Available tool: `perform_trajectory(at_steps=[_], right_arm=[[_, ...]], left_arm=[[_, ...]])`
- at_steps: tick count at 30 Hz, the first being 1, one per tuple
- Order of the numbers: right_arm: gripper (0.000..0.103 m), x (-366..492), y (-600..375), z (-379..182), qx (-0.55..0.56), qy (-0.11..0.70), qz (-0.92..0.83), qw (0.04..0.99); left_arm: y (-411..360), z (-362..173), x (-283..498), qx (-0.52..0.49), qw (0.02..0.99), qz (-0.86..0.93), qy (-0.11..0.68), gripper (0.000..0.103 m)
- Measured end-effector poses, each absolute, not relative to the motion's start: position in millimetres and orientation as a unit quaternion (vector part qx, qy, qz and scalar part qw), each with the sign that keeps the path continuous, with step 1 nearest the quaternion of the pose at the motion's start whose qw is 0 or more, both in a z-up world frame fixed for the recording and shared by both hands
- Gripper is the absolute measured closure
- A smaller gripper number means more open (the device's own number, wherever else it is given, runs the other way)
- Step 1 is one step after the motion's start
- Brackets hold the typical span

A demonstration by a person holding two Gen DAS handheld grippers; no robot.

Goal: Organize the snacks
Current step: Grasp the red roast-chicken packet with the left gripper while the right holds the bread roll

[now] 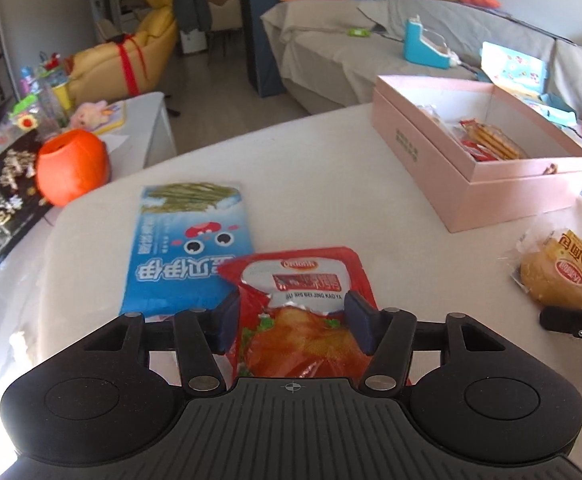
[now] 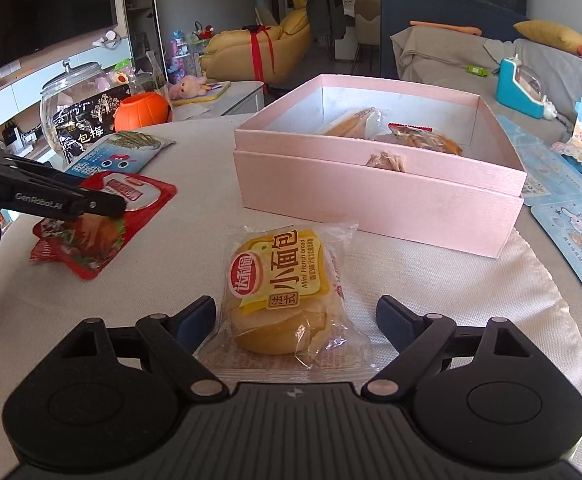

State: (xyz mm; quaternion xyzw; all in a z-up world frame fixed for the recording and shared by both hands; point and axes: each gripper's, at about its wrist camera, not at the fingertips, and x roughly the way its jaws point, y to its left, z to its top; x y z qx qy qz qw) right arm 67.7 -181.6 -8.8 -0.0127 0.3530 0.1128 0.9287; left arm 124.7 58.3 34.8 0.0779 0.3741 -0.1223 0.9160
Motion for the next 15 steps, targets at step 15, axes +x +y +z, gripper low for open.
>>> perform_trajectory(at_steps=[15], right_arm=[[0.015,67,-180,-9,-0.016,0.353,0.11,0.929]], left_arm=[[15,26,136,0.13,0.893,-0.167,0.397,0.011]])
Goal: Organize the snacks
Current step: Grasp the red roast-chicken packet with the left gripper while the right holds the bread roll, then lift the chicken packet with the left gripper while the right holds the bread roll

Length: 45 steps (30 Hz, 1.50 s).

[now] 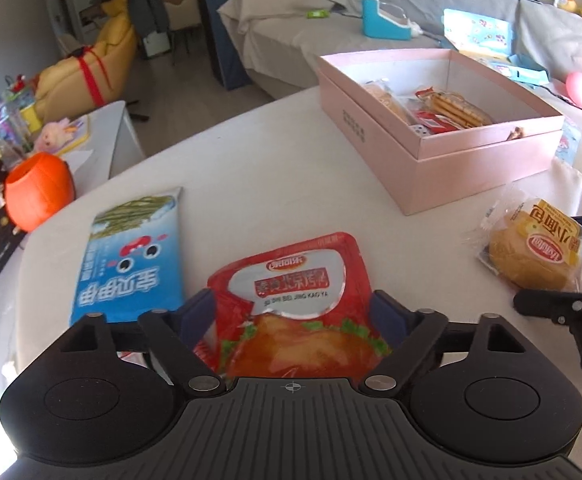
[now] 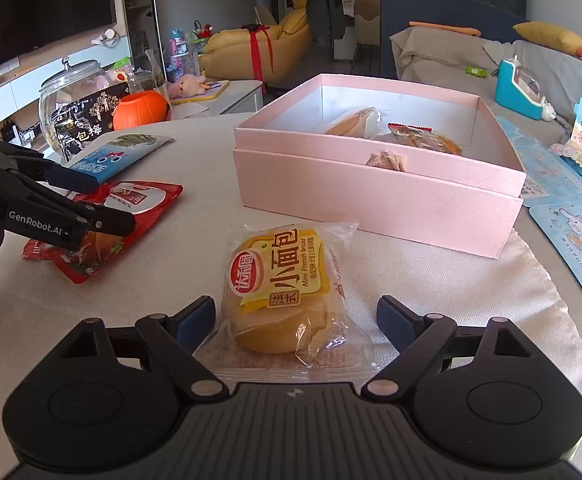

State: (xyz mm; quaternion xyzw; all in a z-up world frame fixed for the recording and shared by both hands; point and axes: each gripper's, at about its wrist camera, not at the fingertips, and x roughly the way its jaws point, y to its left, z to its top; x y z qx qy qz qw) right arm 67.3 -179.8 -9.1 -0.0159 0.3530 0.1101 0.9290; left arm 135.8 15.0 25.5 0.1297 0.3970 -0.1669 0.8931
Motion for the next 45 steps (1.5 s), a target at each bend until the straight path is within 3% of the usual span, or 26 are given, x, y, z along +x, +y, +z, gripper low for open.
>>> perform_trajectory(at_steps=[7,13,15,20,23,26,29,32,35,43,45], right_arm=[[0.014,67,-179,-9,-0.017,0.353,0.11,0.929],[0.014,67,-181,-10,-0.008,0.352,0.113,0.929],[0.014,67,-184,-9,0.002,0.35,0.112,0.93],[0.014,69,-192,-9,0.024,0.349,0.101,0.931],[0.014,69,-191,-9,0.023,0.349,0.099,0.931],[0.013,70,-187,-9,0.013,0.351,0.096,0.932],[0.013,70,-186,-9,0.011,0.351,0.095,0.932],[0.013,69,-187,-9,0.011,0.351,0.095,0.932],[0.013,69,-187,-9,0.011,0.351,0.095,0.932],[0.012,69,-185,-10,0.008,0.351,0.096,0.931],[0.012,69,-185,-10,0.009,0.351,0.096,0.931]], left_arm=[[23,12,151,0.075,0.888,-0.167,0.421,0.01],[21,15,119,0.049,0.899,-0.185,0.395,0.019],[15,18,105,0.034,0.904,-0.196,0.379,0.027],[3,13,82,0.017,0.907,-0.215,0.363,0.028],[7,16,79,0.012,0.909,-0.213,0.359,0.043],[11,19,79,0.01,0.907,-0.217,0.36,0.048],[13,25,73,0.012,0.91,-0.216,0.354,0.061],[11,33,69,0.024,0.912,-0.22,0.346,0.064],[5,32,71,0.047,0.907,-0.222,0.355,0.062],[2,12,84,0.035,0.889,-0.241,0.388,0.036],[-3,10,83,0.045,0.887,-0.254,0.384,0.025]])
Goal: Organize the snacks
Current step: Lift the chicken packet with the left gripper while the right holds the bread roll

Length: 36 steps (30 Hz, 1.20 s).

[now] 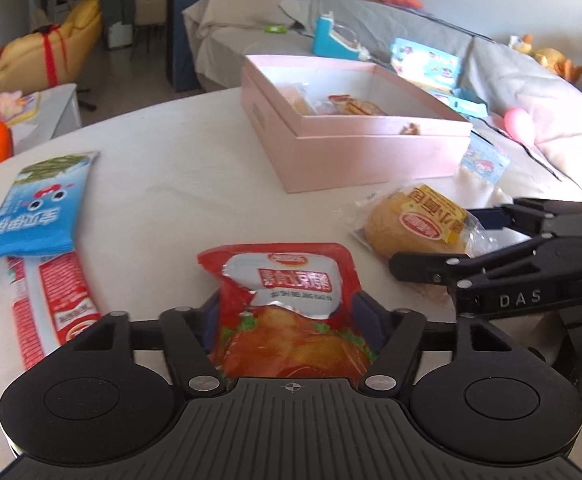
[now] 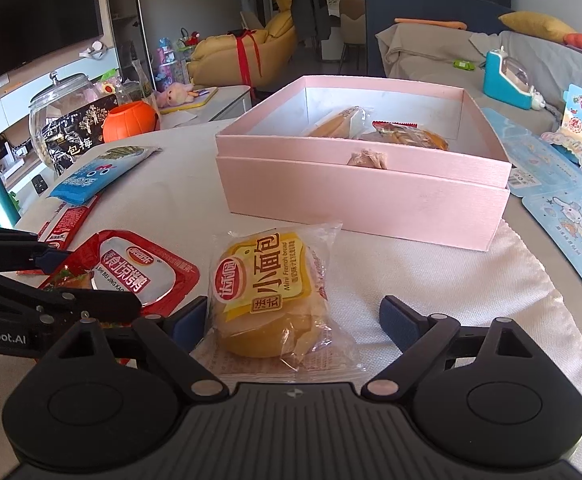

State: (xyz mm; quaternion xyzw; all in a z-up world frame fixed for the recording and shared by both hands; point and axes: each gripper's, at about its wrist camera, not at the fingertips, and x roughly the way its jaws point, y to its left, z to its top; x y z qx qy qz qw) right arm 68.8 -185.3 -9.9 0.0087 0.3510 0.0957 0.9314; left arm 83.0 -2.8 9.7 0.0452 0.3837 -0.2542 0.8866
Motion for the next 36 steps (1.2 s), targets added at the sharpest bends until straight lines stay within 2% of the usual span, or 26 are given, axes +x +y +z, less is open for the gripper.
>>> perform_trajectory(at_steps=[3,10,12,17,19,21,24,31,36], right_arm=[[0.012,69,-186,-10,0.011,0.351,0.097,0.931],[0.01,70,-186,-10,0.012,0.351,0.099,0.931],[0.01,70,-186,-10,0.012,0.351,0.1,0.931],[0.01,70,-186,-10,0.013,0.352,0.101,0.931],[0.01,70,-185,-10,0.013,0.352,0.101,0.931],[0.01,70,-186,-10,0.014,0.351,0.102,0.931],[0.009,70,-186,-9,0.015,0.351,0.103,0.93],[0.009,70,-186,-10,0.015,0.351,0.102,0.93],[0.009,70,-186,-10,0.015,0.351,0.102,0.93]], left_arm=[[-13,6,73,0.083,0.892,-0.247,0.371,0.022],[-8,7,75,0.045,0.897,-0.234,0.373,0.024],[-2,11,78,0.036,0.899,-0.222,0.376,0.04],[12,14,78,0.001,0.899,-0.222,0.378,0.05],[14,21,76,0.002,0.905,-0.219,0.365,0.057],[20,34,76,-0.002,0.914,-0.212,0.346,0.069],[23,55,79,0.013,0.929,-0.19,0.318,0.077],[5,60,73,0.068,0.927,-0.193,0.314,0.078],[1,51,87,0.062,0.924,-0.177,0.333,0.074]])
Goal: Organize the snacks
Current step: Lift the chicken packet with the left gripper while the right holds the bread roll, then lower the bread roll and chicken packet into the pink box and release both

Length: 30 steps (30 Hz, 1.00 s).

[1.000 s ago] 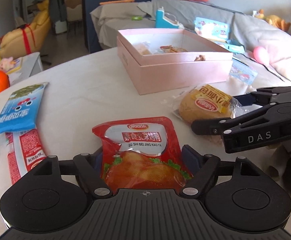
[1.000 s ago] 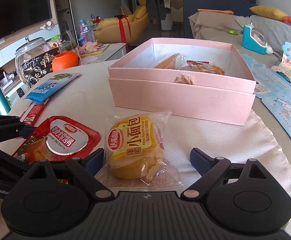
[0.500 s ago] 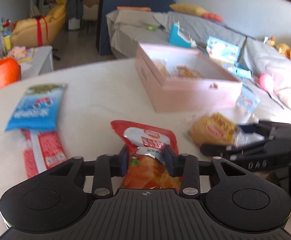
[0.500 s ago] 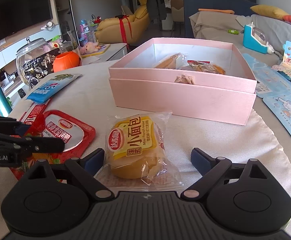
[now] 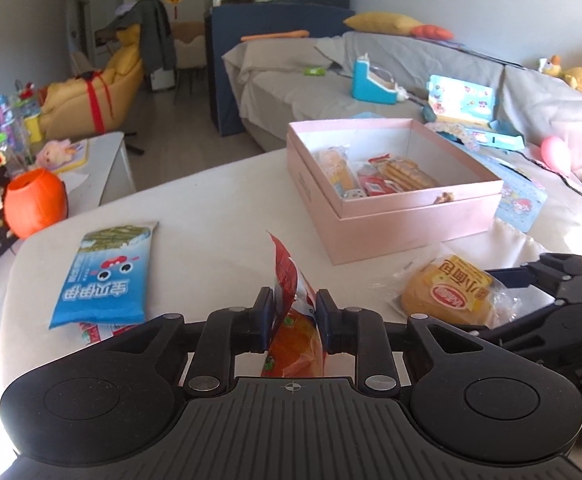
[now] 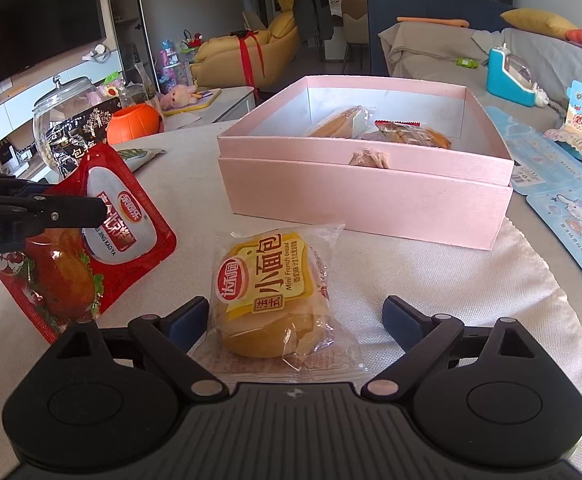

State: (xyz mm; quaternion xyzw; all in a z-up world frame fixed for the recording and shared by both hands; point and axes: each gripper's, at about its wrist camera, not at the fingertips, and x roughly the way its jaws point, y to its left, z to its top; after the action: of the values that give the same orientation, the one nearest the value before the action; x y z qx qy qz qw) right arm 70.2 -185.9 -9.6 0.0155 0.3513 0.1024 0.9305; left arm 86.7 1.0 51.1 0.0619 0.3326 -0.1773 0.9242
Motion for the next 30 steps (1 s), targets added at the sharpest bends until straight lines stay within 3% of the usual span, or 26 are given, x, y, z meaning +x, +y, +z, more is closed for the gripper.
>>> perform_trajectory(at_steps=[7,18,25,30], right_arm=[[0.009,70,-186,-10,0.015,0.351,0.103,0.93],[0.009,70,-185,-10,0.014,0.352,0.103,0.93],[0.0,76,-181,-10,-0.001,0.365,0.119,0.923],[0.003,85,-177,-7,-0.031,0.373,0.123,0.919]], left_arm=[[1,36,103,0.05,0.907,-0.178,0.378,0.072],[7,30,102,0.031,0.911,-0.178,0.371,0.071],[20,24,107,0.0,0.906,-0.194,0.376,0.071],[24,34,84,-0.003,0.913,-0.213,0.349,0.074]])
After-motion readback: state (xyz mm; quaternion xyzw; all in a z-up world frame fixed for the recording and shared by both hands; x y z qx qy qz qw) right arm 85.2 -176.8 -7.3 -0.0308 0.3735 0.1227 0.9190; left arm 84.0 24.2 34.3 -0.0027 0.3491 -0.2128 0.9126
